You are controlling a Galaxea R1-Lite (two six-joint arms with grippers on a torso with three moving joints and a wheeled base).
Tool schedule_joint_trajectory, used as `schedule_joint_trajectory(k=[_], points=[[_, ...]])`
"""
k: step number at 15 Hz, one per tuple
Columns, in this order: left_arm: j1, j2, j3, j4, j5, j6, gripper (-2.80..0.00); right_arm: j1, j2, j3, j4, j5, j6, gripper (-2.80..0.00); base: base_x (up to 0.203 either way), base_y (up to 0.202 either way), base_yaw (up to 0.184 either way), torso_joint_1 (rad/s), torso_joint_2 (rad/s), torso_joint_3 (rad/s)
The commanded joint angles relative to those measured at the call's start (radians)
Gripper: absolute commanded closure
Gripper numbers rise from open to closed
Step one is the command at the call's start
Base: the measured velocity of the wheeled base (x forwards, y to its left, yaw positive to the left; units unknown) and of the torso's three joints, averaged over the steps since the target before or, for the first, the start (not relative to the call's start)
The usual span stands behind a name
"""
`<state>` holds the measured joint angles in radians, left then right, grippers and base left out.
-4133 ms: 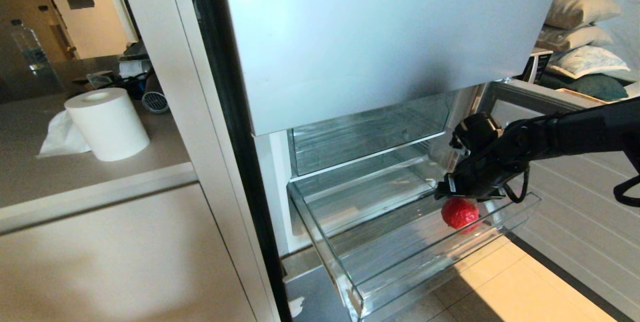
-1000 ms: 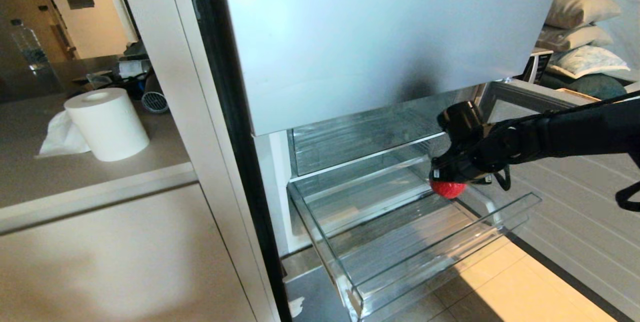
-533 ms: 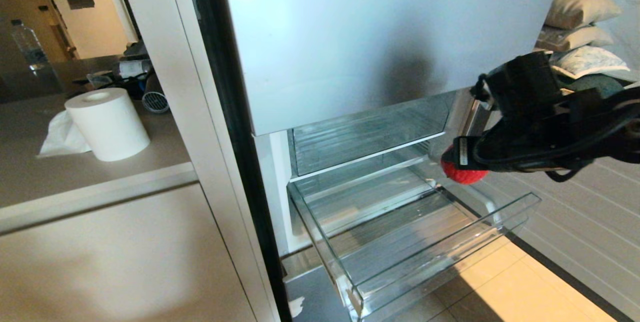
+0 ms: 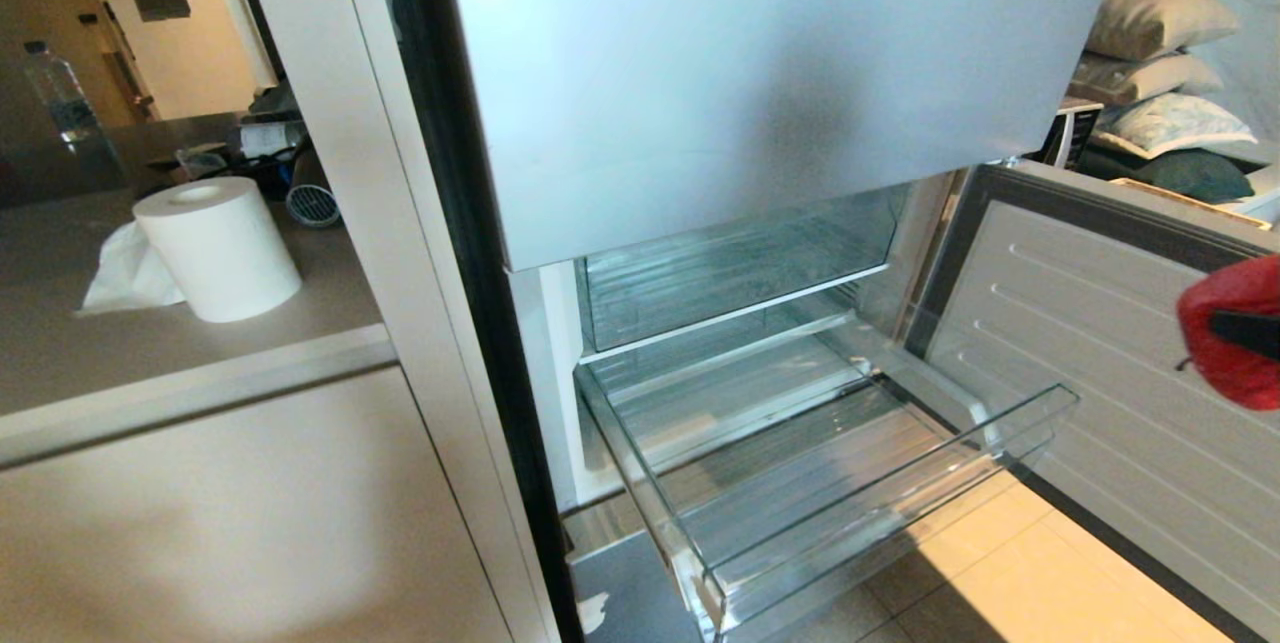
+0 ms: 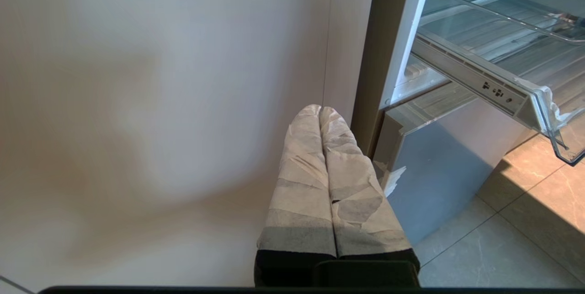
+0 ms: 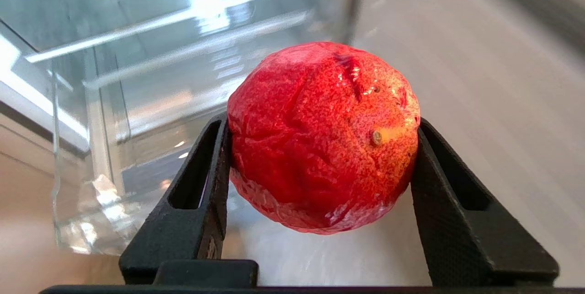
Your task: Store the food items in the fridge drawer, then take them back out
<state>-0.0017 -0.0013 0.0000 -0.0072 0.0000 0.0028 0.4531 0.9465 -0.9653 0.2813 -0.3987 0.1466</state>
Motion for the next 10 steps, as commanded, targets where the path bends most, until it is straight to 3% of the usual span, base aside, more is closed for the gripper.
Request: schedule_joint_trajectory(k=[1,3,4,7,10], points=[[0.0,0.0,0.002,0.0,0.0,0.0,0.0,-0.139,-0.254,0.083,0.0,-0.001,-0.058,0.0,0.0,0.0,0.0,0.0,0.0,0.0],[0.0,0.0,0.002,0.0,0.0,0.0,0.0,-0.333,-0.35,0.14,-0.001,0.003,-0.108,0.0,0.0,0.0,0.0,0.0,0.0,0.0],[0.0,0.0,0.002,0.0,0.0,0.0,0.0,-0.376,-0.444,0.172,0.0,0.006,-0.122,0.0,0.0,0.0,0.0,0.0,0.0,0.0],[0.0,0.0,0.002,0.0,0.0,0.0,0.0,-0.413,-0.671,0.366,-0.032,0.096,-0.149,0.0,0.0,0.0,0.0,0.0,0.0,0.0],[0.0,0.0,0.002,0.0,0.0,0.0,0.0,-0.439,-0.77,0.68,-0.234,0.214,-0.179,0.0,0.0,0.0,0.0,0.0,0.0,0.0]])
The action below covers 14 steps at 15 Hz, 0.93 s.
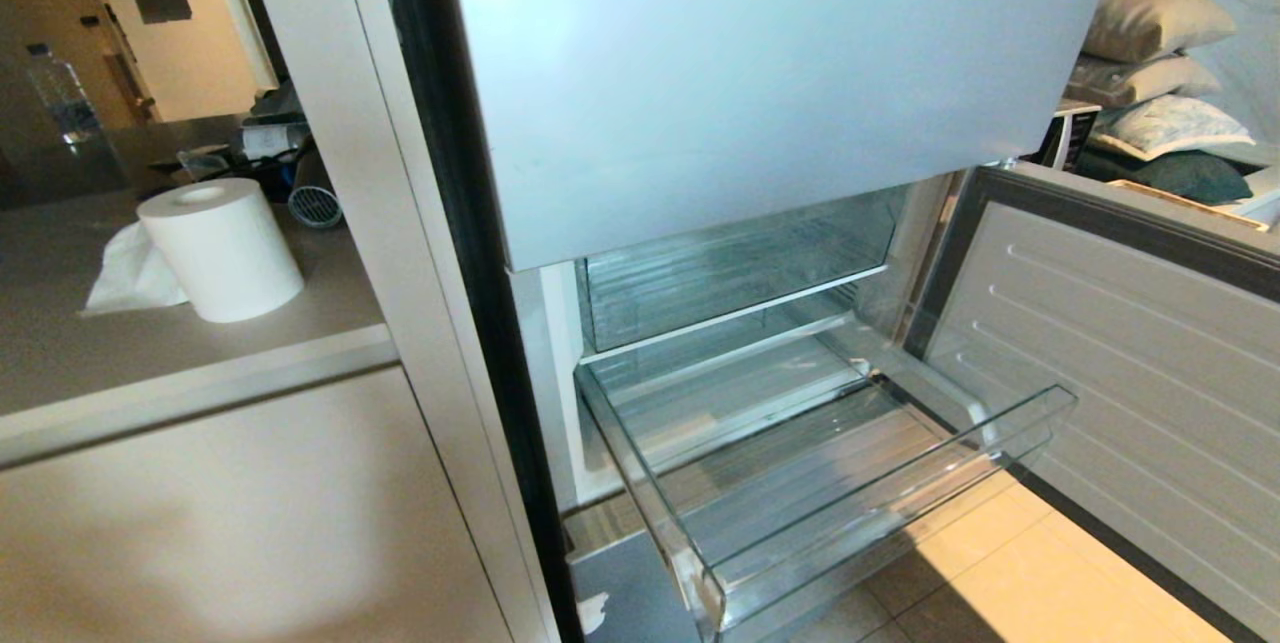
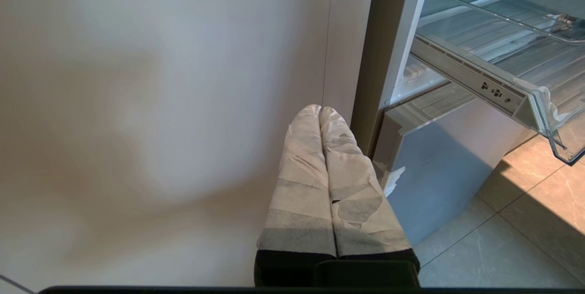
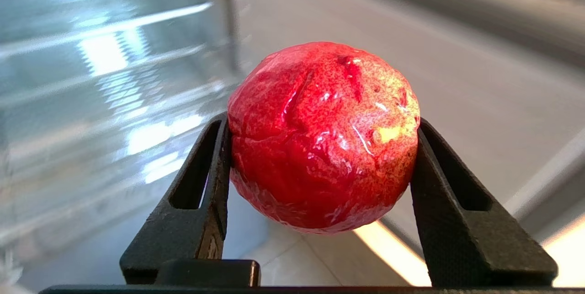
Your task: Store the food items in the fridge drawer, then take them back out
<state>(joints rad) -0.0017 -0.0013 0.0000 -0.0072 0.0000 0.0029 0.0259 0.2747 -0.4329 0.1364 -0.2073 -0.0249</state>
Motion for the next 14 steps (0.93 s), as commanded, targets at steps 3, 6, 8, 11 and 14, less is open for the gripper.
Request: schedule_joint_trajectory(k=[3,6,8,11,14], points=[[0.0,0.0,0.002,0.0,0.0,0.0,0.0,-0.019,-0.176,0.417,-0.267,0.057,-0.041,0.0,0.0,0.0,0.0,0.0,0.0,0.0],[0.0,0.0,0.002,0.0,0.0,0.0,0.0,-0.023,-0.276,0.432,-0.204,0.14,0.073,0.0,0.0,0.0,0.0,0.0,0.0,0.0],[0.0,0.0,0.002,0.0,0.0,0.0,0.0,-0.026,-0.275,0.427,-0.16,0.167,0.13,0.0,0.0,0.0,0.0,0.0,0.0,0.0],[0.0,0.0,0.002,0.0,0.0,0.0,0.0,-0.029,-0.197,0.433,-0.159,0.17,0.067,0.0,0.0,0.0,0.0,0.0,0.0,0.0],[0.0,0.0,0.002,0.0,0.0,0.0,0.0,-0.031,-0.193,0.418,-0.167,0.156,0.068,0.0,0.0,0.0,0.0,0.0,0.0,0.0]])
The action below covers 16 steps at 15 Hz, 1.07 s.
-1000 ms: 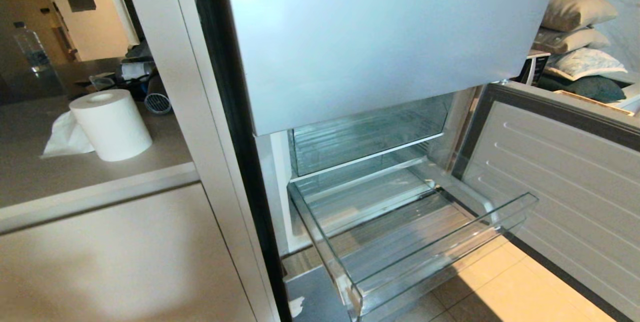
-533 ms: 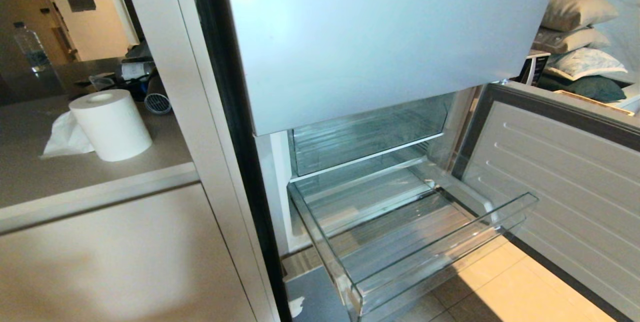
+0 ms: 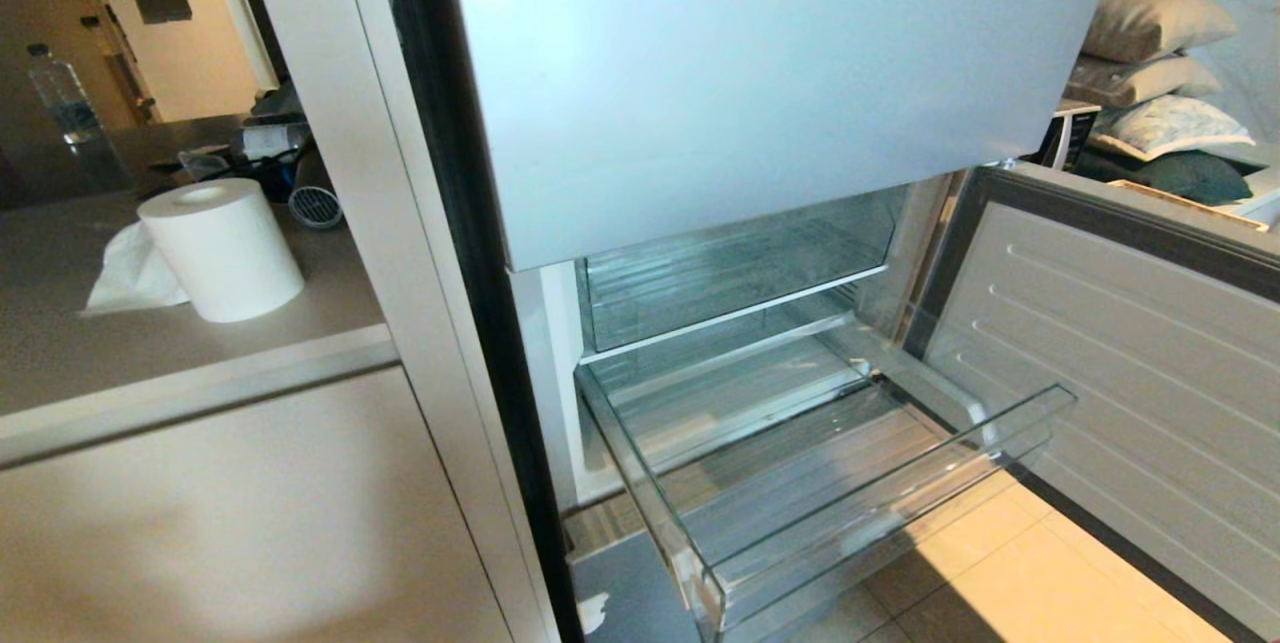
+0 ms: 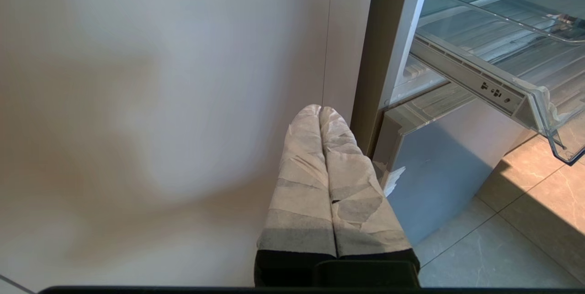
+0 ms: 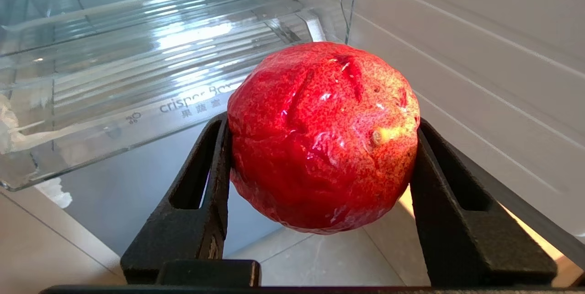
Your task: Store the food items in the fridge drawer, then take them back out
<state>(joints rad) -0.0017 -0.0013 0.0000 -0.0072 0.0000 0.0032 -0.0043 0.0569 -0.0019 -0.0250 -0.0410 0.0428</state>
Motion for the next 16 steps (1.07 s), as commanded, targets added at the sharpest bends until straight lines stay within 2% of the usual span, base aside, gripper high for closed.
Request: schedule_joint_trajectory(k=[1,4,6,8,10,14,15,16], points=[[0.0,0.0,0.002,0.0,0.0,0.0,0.0,-0.003,0.059,-0.06,-0.016,-0.05,0.007,0.0,0.0,0.0,0.0,0.0,0.0,0.0],[0.0,0.0,0.002,0.0,0.0,0.0,0.0,-0.059,0.294,-0.302,-0.054,-0.146,0.084,0.0,0.0,0.0,0.0,0.0,0.0,0.0],[0.0,0.0,0.002,0.0,0.0,0.0,0.0,-0.201,0.448,-0.463,-0.068,-0.183,0.177,0.0,0.0,0.0,0.0,0.0,0.0,0.0],[0.0,0.0,0.002,0.0,0.0,0.0,0.0,-0.469,0.583,-0.577,-0.092,-0.19,0.261,0.0,0.0,0.0,0.0,0.0,0.0,0.0],[0.0,0.0,0.002,0.0,0.0,0.0,0.0,-0.707,0.701,-0.674,-0.139,-0.151,0.317,0.0,0.0,0.0,0.0,0.0,0.0,0.0],[0.0,0.0,0.002,0.0,0.0,0.0,0.0,-1.186,0.947,-0.86,-0.224,0.055,0.412,0.0,0.0,0.0,0.0,0.0,0.0,0.0],[0.0,0.0,0.002,0.0,0.0,0.0,0.0,-1.28,1.02,-0.893,-0.272,0.107,0.431,0.0,0.0,0.0,0.0,0.0,0.0,0.0],[0.0,0.0,0.002,0.0,0.0,0.0,0.0,-1.324,1.084,-0.915,-0.321,0.136,0.44,0.0,0.0,0.0,0.0,0.0,0.0,0.0]])
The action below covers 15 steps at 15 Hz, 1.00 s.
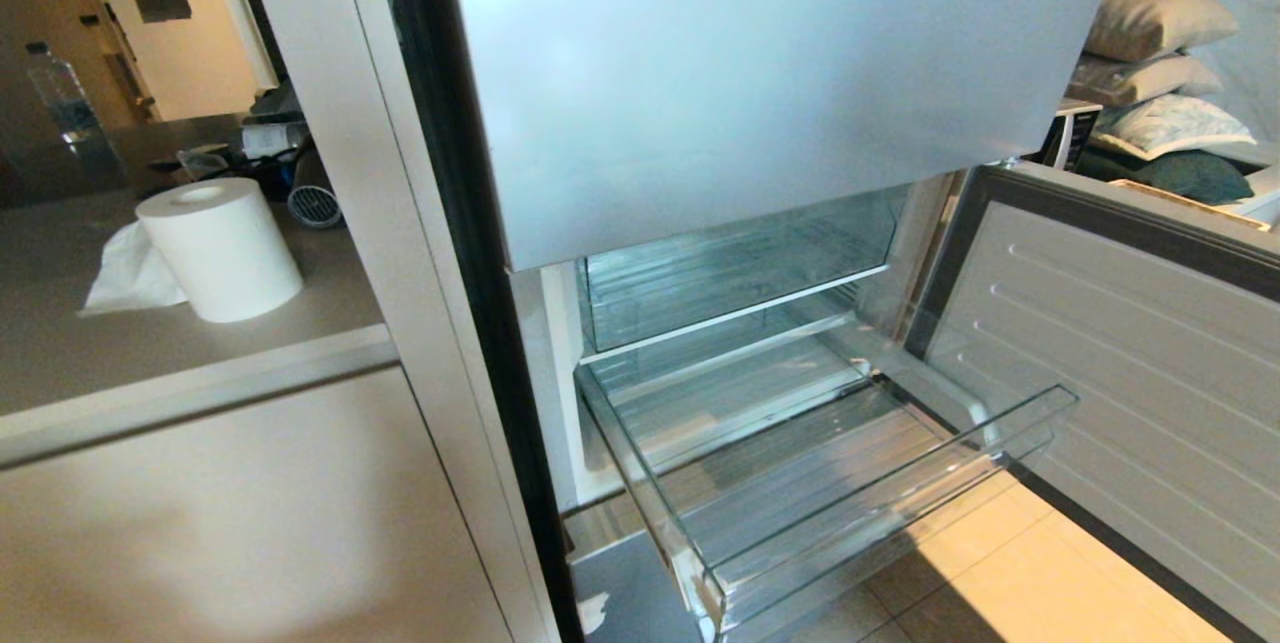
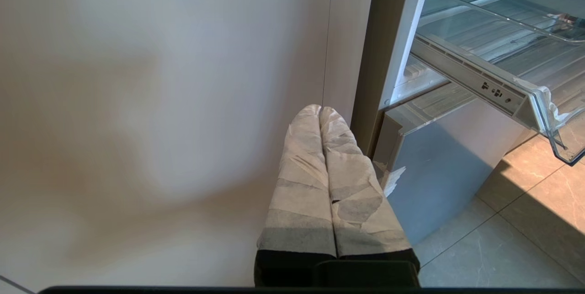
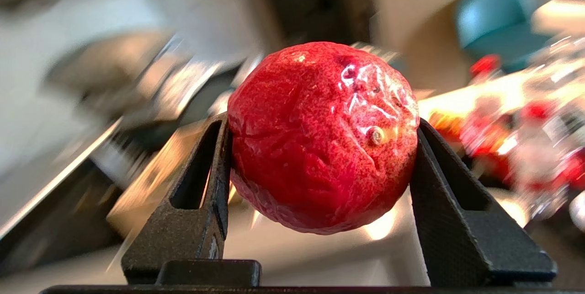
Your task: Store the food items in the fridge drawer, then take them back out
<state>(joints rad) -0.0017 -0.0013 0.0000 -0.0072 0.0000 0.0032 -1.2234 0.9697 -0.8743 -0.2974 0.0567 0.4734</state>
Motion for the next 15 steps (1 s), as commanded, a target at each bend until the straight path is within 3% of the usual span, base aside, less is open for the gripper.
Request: schedule_joint_trajectory(k=[1,4,8,12,15], points=[[0.0,0.0,0.002,0.0,0.0,0.0,0.0,-0.136,0.245,-0.067,-0.098,0.059,0.014,0.0,0.0,0.0,0.0,0.0,0.0,0.0],[0.0,0.0,0.002,0.0,0.0,0.0,0.0,-0.217,0.436,-0.138,-0.167,0.083,0.019,0.0,0.0,0.0,0.0,0.0,0.0,0.0],[0.0,0.0,0.002,0.0,0.0,0.0,0.0,-0.247,0.674,-0.212,-0.217,0.092,-0.02,0.0,0.0,0.0,0.0,0.0,0.0,0.0],[0.0,0.0,0.002,0.0,0.0,0.0,0.0,-0.251,0.788,-0.215,-0.222,0.172,-0.066,0.0,0.0,0.0,0.0,0.0,0.0,0.0],[0.0,0.0,0.002,0.0,0.0,0.0,0.0,-0.264,0.825,-0.21,-0.223,0.182,-0.078,0.0,0.0,0.0,0.0,0.0,0.0,0.0]])
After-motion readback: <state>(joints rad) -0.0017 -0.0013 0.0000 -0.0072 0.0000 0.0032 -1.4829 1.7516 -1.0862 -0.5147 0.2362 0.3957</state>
